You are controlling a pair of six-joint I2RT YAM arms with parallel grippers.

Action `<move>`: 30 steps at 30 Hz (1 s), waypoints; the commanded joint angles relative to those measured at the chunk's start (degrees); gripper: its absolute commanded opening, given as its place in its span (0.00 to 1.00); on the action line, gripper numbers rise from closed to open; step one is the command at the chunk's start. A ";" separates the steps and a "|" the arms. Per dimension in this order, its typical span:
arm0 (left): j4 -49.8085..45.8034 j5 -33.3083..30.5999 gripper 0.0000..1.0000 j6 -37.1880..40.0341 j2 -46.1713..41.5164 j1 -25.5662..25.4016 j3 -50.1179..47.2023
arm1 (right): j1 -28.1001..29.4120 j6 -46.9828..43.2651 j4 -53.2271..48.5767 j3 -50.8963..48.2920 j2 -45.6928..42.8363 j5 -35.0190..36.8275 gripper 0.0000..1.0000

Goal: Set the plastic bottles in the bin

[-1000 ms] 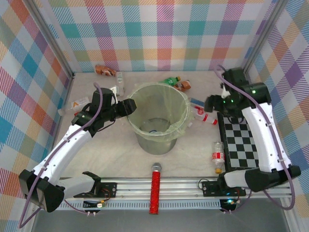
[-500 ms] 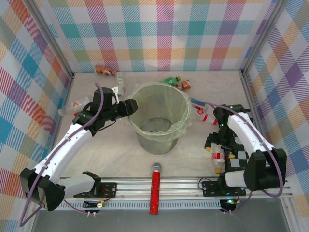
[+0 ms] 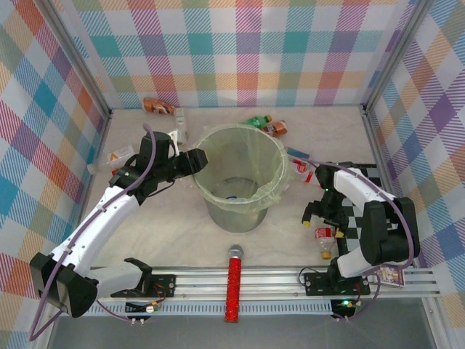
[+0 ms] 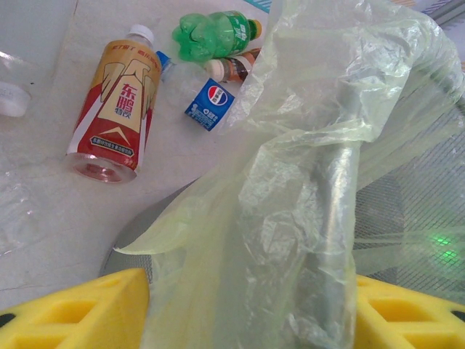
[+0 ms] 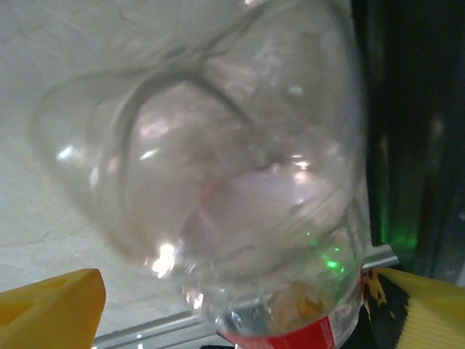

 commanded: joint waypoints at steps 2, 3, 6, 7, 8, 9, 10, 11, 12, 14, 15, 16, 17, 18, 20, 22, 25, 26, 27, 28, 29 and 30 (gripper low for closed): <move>-1.80 0.45 0.61 0.97 0.05 -0.25 -0.89 | 1.03 -0.22 4.87 -0.97 -0.12 -6.36 0.91; -1.74 0.46 0.61 0.93 0.06 -0.25 -0.84 | 1.49 0.06 5.21 -1.01 -0.32 -6.90 0.90; -1.54 0.36 0.61 0.87 0.25 -0.25 -1.01 | 2.25 0.49 6.53 -1.17 0.11 -7.45 0.89; -1.40 0.41 0.60 0.86 0.27 -0.25 -1.02 | 2.27 0.47 6.89 -1.25 0.71 -7.23 0.88; -1.43 0.44 0.61 0.82 0.41 -0.23 -1.02 | 2.39 0.47 7.32 -1.31 1.28 -7.31 0.87; -1.46 0.48 0.60 0.84 0.41 -0.23 -1.02 | 2.50 0.43 7.74 -1.39 1.75 -7.55 0.86; -1.38 0.44 0.61 0.83 0.50 -0.16 -1.02 | 2.79 0.57 8.27 -1.58 2.30 -7.88 0.84; -1.51 0.35 0.61 0.83 0.51 -0.17 -0.97 | 3.03 0.80 8.80 -1.93 2.81 -8.18 0.83; -1.56 0.25 0.61 0.86 0.60 -0.25 -1.01 | 3.26 0.98 9.11 -2.23 3.35 -8.32 0.82; -1.56 0.13 0.61 0.75 0.54 -0.25 -1.20 | 3.50 1.10 9.99 -2.72 4.15 -8.47 0.80; -1.54 0.07 0.60 0.77 0.45 -0.25 -1.27 | 3.59 1.14 10.33 -2.94 4.37 -8.50 0.78; -1.47 0.13 0.60 0.75 0.59 -0.21 -1.33 | 3.59 1.16 10.55 -3.12 4.54 -8.50 0.76; -1.46 0.16 0.60 0.73 0.60 -0.24 -1.28 | 3.57 1.20 10.71 -3.14 4.49 -8.50 0.73; -1.47 0.18 0.60 0.80 0.74 -0.25 -1.28 | 3.60 1.21 10.73 -3.05 4.32 -8.30 0.70; -1.47 0.18 0.60 0.81 0.94 -0.25 -1.28 | 3.59 1.14 10.04 -2.66 3.87 -7.98 0.66; -1.56 0.19 0.60 0.78 1.10 -0.23 -1.37 | 3.60 0.69 8.44 -1.98 3.23 -7.65 0.64; -1.67 0.27 0.60 0.93 0.97 -0.24 -1.37 | 3.51 0.13 5.18 0.29 0.36 -6.76 0.57; -1.66 0.19 0.60 0.95 1.03 -0.22 -1.45 | 3.50 0.03 4.16 1.30 -0.53 -6.79 0.55; -1.68 0.10 0.60 0.99 0.93 -0.25 -1.46 | 3.50 -0.10 3.00 2.46 -1.58 -6.83 0.54; -1.73 0.18 0.60 1.10 0.94 -0.25 -1.44 | 3.43 -0.27 1.52 4.09 -2.55 -6.70 0.54; -1.66 0.27 0.60 1.20 0.96 -0.25 -1.50 | 3.41 -0.54 -0.04 5.69 -3.62 -6.73 0.53; -1.56 0.44 0.60 1.37 1.04 -0.20 -1.46 | 3.25 -1.07 -1.68 7.88 -4.42 -6.81 0.53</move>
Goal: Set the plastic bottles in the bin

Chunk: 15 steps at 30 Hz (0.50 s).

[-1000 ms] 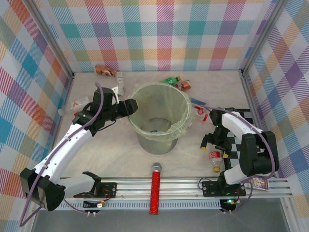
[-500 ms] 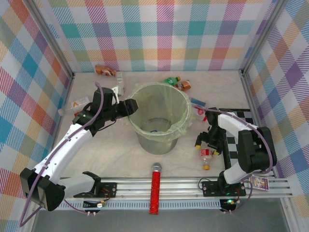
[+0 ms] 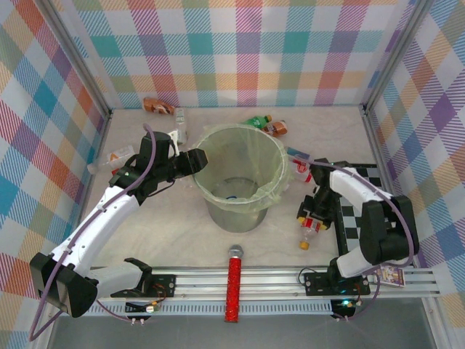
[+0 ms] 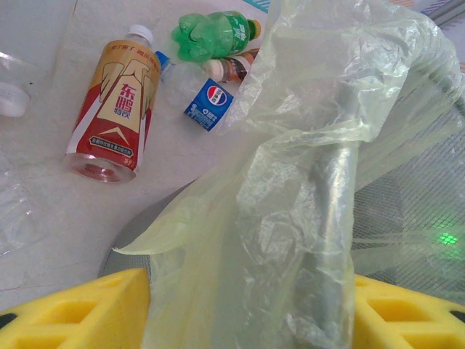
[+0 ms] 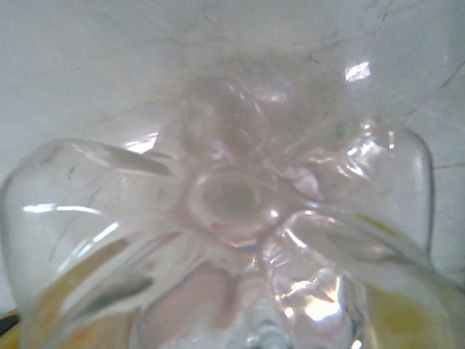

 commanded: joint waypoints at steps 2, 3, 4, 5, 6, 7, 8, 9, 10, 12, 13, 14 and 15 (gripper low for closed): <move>-1.98 0.78 0.60 1.93 1.28 -0.24 -1.11 | -0.66 -2.33 -10.02 9.93 -4.60 0.24 0.52; -2.43 0.88 0.60 2.39 1.52 -0.23 -0.84 | -0.91 -2.98 -11.90 13.07 -5.38 0.53 0.51; -2.82 0.86 0.60 2.83 1.66 -0.24 -0.67 | -1.34 -3.59 -13.59 16.11 -5.83 0.58 0.51; -3.21 0.84 0.60 3.21 1.79 -0.25 -0.49 | -1.63 -4.22 -15.59 20.11 -6.14 0.80 0.51; -3.52 0.80 0.60 3.51 1.77 -0.21 -0.37 | -1.73 -4.78 -17.31 23.77 -6.35 1.11 0.50; -3.96 0.71 0.60 3.80 1.85 -0.25 -0.27 | -1.79 -5.76 -19.18 28.26 -6.34 1.29 0.47; -4.12 0.72 0.60 4.11 1.90 -0.23 -0.21 | -1.73 -6.97 -20.55 32.72 -6.44 0.95 0.45; -4.26 0.74 0.60 4.45 1.94 -0.24 -0.21 | -1.78 -8.09 -21.42 36.94 -6.39 0.21 0.43; -4.26 0.92 0.60 4.68 2.05 -0.23 -0.20 | -1.80 -8.87 -22.21 40.58 -6.07 -0.03 0.42; -4.67 1.38 0.60 5.54 2.39 -0.24 0.09 | -1.62 -10.26 -24.72 48.92 -4.23 -1.32 0.41; -4.92 1.36 0.60 5.90 2.44 -0.22 0.19 | -1.45 -10.90 -25.69 53.38 -3.09 -2.61 0.38; -4.97 1.49 0.60 6.05 2.71 -0.31 0.23 | -0.91 -11.33 -26.29 57.77 -1.87 -3.65 0.37; -5.03 1.57 0.60 6.19 2.82 -0.39 0.23 | -0.14 -11.54 -26.58 61.13 -0.77 -4.46 0.36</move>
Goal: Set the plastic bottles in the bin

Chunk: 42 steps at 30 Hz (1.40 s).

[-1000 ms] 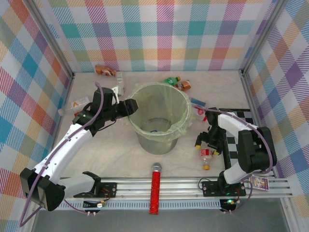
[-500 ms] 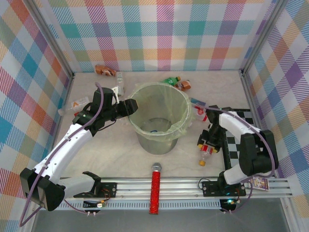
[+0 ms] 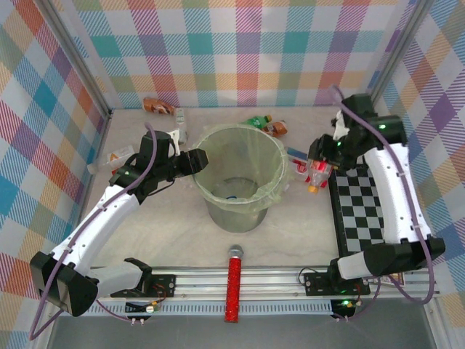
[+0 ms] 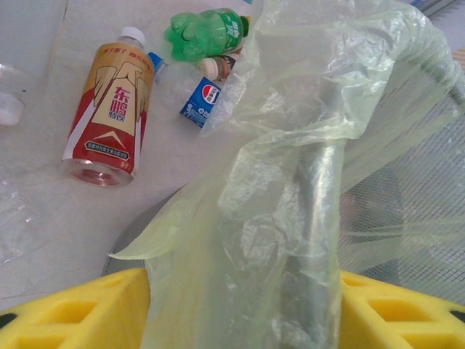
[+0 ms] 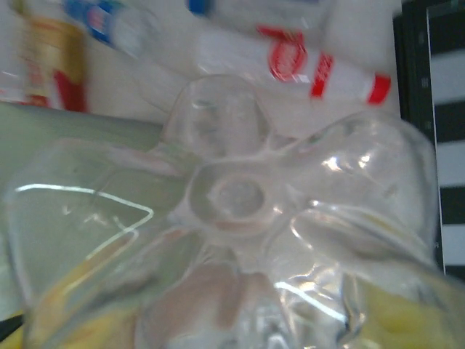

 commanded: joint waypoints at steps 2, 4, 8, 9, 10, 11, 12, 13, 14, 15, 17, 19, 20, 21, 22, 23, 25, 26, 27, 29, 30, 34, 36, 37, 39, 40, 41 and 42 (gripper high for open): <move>-4.53 0.81 0.60 3.19 2.60 -0.71 -0.30 | 4.53 -3.49 -6.95 14.90 5.76 -3.85 0.35; -4.18 1.09 0.60 3.12 3.21 -1.36 -0.07 | 9.04 -3.40 -7.79 22.40 9.70 -3.53 0.35; -3.98 0.92 0.60 3.05 4.47 -2.74 0.83 | 17.80 -3.03 -8.65 34.86 18.78 -3.72 0.35; -3.72 0.91 0.60 3.00 4.69 -3.03 0.91 | 19.41 -2.92 -8.35 36.26 20.66 -3.91 0.35; -3.66 0.98 0.60 3.00 4.82 -3.31 1.12 | 21.15 -2.81 -7.87 37.13 22.51 -4.15 0.35; -3.73 0.92 0.60 2.95 5.14 -3.65 1.47 | 22.89 -2.65 -6.98 37.33 24.18 -4.08 0.35; -3.97 0.92 0.60 3.04 5.31 -3.87 1.74 | 24.35 -2.71 -6.52 37.49 25.55 -3.95 0.35; -4.10 0.90 0.60 3.11 5.45 -4.13 1.96 | 25.70 -2.72 -6.43 38.00 27.33 -3.80 0.34; -4.20 0.78 0.60 3.17 5.50 -4.31 2.10 | 26.86 -2.63 -6.22 38.12 28.83 -3.33 0.34; -4.32 0.83 0.60 3.19 5.44 -4.34 2.17 | 27.52 -2.75 -6.08 38.01 29.78 -3.01 0.34; -4.30 0.71 0.60 3.24 5.15 -4.43 2.24 | 29.28 -2.64 -6.08 37.38 32.23 -1.24 0.34; -4.12 0.57 0.59 3.10 4.87 -4.51 2.14 | 30.43 -2.56 -5.17 34.94 33.44 -0.59 0.34; -4.04 0.56 0.59 3.02 4.83 -4.51 2.15 | 31.06 -2.57 -4.36 33.24 33.74 -0.53 0.34; -3.98 0.47 0.59 2.91 4.74 -4.52 2.08 | 31.53 -2.40 -3.33 30.97 33.87 -0.50 0.34; -3.86 0.39 0.59 2.84 4.67 -4.60 1.99 | 31.83 -1.91 -1.97 28.12 33.78 -0.19 0.34; -3.78 0.30 0.59 2.72 4.57 -4.60 1.89 | 31.98 -1.23 -0.24 24.61 33.30 -0.28 0.35; -3.80 0.13 0.59 2.53 4.35 -4.60 1.62 | 32.28 0.04 4.94 16.59 31.47 -1.26 0.37; -3.76 -0.01 0.59 2.41 4.22 -4.60 1.47 | 32.47 0.80 8.20 12.24 30.44 -2.66 0.37; -3.76 -0.05 0.59 2.39 4.10 -4.60 1.37 | 32.46 1.52 10.28 9.25 29.91 -3.67 0.37; -3.86 -0.23 0.59 2.31 3.91 -4.60 1.27 | 32.54 3.03 14.06 3.26 29.19 -4.46 0.39; -4.00 -0.23 0.59 2.27 3.95 -4.65 1.27 | 32.56 3.46 15.44 1.35 29.10 -4.27 0.40; -4.10 -0.39 0.59 2.18 3.60 -4.69 1.35 | 32.49 5.44 21.54 -5.33 28.81 -2.76 0.49; -4.68 -0.79 0.59 2.21 3.27 -4.69 1.33 | 32.56 5.84 22.85 -7.00 28.75 -2.33 0.56; -4.71 -1.07 0.59 2.19 2.86 -4.69 1.11 | 32.56 6.07 23.30 -7.65 28.77 -2.39 0.60; -4.72 -1.70 0.59 2.13 2.15 -4.69 0.58 | 32.56 6.26 23.72 -8.71 28.50 -2.39 0.67; -4.79 -1.97 0.59 2.13 1.91 -4.69 0.40 | 32.49 6.33 23.72 -9.05 28.31 -2.35 0.69; -4.97 -2.14 0.59 2.16 1.67 -4.69 0.31 | 32.56 6.29 23.47 -9.15 28.26 -2.08 0.71; -5.12 -2.16 0.59 2.21 1.54 -4.69 0.22 | 32.54 6.40 23.14 -9.11 28.09 -1.77 0.72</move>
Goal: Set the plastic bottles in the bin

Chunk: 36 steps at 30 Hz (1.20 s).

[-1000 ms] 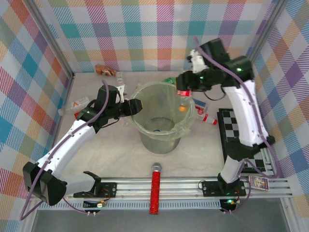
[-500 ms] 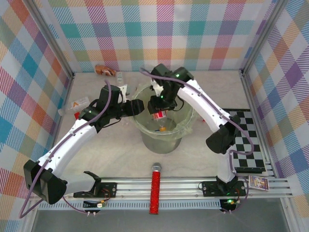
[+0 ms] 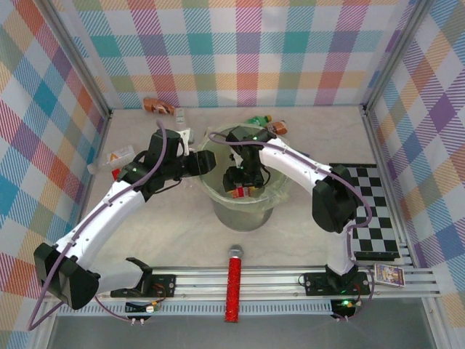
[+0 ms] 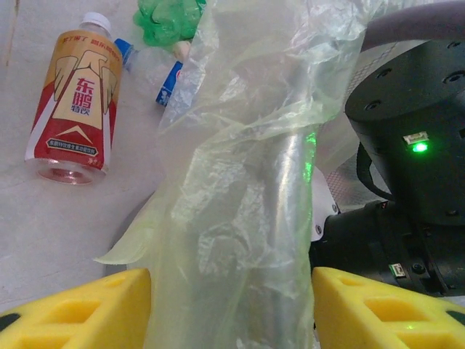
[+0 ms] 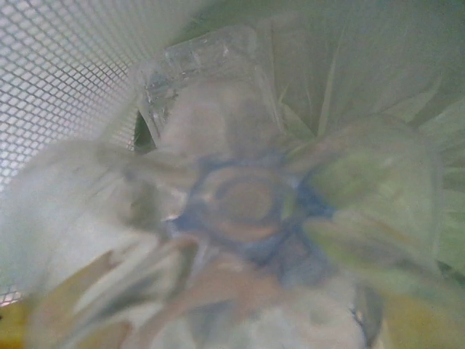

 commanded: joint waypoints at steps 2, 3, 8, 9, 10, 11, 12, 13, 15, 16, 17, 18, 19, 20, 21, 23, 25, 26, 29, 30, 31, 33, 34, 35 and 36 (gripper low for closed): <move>-4.84 -1.34 0.59 0.92 -0.99 -0.96 -2.03 | 0.27 0.83 0.84 0.36 -3.87 0.58 0.75; -4.90 -1.43 0.59 0.94 -1.10 -0.97 -2.06 | 0.39 0.73 0.47 0.79 -4.25 0.91 0.76; -5.08 -1.42 0.59 1.33 -1.27 -0.97 -1.95 | 0.56 0.02 -2.68 4.23 -6.86 1.29 0.80; -5.10 -1.54 0.59 1.33 -1.23 -0.97 -1.87 | 0.54 -0.09 -3.12 4.89 -7.65 1.20 0.80; -5.08 -1.55 0.59 1.39 -1.01 -0.97 -1.78 | 0.54 -0.39 -3.81 5.76 -8.57 1.20 0.81; -5.08 -1.42 0.59 1.35 -0.91 -0.97 -1.67 | 0.56 -0.73 -4.77 6.89 -9.47 1.29 0.81; -5.17 -1.39 0.59 1.47 -0.79 -0.97 -1.60 | 0.54 -1.06 -5.59 8.06 -10.29 1.36 0.81; -5.17 -1.43 0.59 1.60 -0.64 -0.97 -1.46 | 0.54 -1.45 -6.70 9.54 -11.14 1.37 0.81; -5.21 -1.46 0.59 1.70 -0.47 -0.97 -1.27 | 0.26 -2.32 -8.99 12.56 -12.55 2.08 0.81; -5.25 -1.59 0.59 1.74 -0.36 -0.97 -1.17 | -0.21 -2.75 -10.86 14.68 -13.01 2.53 0.80; -5.27 -1.62 0.59 1.83 -0.28 -0.97 -1.08 | -0.72 -3.26 -12.56 16.72 -13.59 3.00 0.80; -5.25 -1.67 0.59 1.84 -0.20 -1.02 -1.06 | -1.06 -3.67 -13.02 17.97 -14.52 3.30 0.80; -5.30 -1.61 0.59 1.79 -0.18 -0.98 -1.08 | -1.67 -3.79 -13.31 19.22 -15.71 3.00 0.80; -5.26 -1.67 0.59 1.83 -0.06 -0.97 -1.09 | -2.73 -3.85 -13.81 20.49 -16.78 2.19 0.79; -5.28 -1.68 0.59 1.81 0.01 -0.97 -1.07 | -3.61 -3.71 -14.14 21.41 -17.79 1.81 0.79; -5.15 -1.60 0.59 1.75 0.22 -0.97 -1.03 | -6.74 -3.51 -14.40 22.14 -20.65 1.66 0.79; -4.99 -1.53 0.59 1.74 0.28 -0.97 -1.08 | -11.03 -2.94 -14.79 20.91 -23.56 0.89 0.81; -4.87 -1.44 0.59 1.68 0.34 -0.97 -1.12 | -13.90 -2.63 -13.84 18.69 -25.61 -0.13 0.82; -4.97 -1.27 0.59 1.77 0.63 -0.97 -0.83 | -25.09 -1.60 -8.79 9.43 -31.26 -5.90 0.84; -4.99 -1.22 0.59 1.86 0.63 -0.97 -0.76 | -28.59 -1.36 -7.50 6.64 -32.33 -7.82 0.85; -4.99 -1.19 0.59 1.79 0.78 -0.97 -0.72 | -32.16 -1.21 -6.18 3.71 -33.06 -9.61 0.85; -5.08 -1.34 0.59 1.88 0.72 -0.97 -0.72 | -37.08 -1.24 -3.50 -0.97 -33.53 -12.15 0.86; -5.08 -1.42 0.59 1.84 0.76 -0.97 -0.60 | -38.70 -1.17 -1.92 -3.32 -33.34 -13.77 0.87; -5.00 -1.43 0.59 1.79 0.80 -0.97 -0.68 | -39.85 -1.08 0.31 -5.68 -33.15 -15.03 0.89; -4.91 -1.45 0.59 1.59 0.99 -0.97 -0.72 | -40.46 -0.20 2.74 -8.08 -33.02 -15.69 0.91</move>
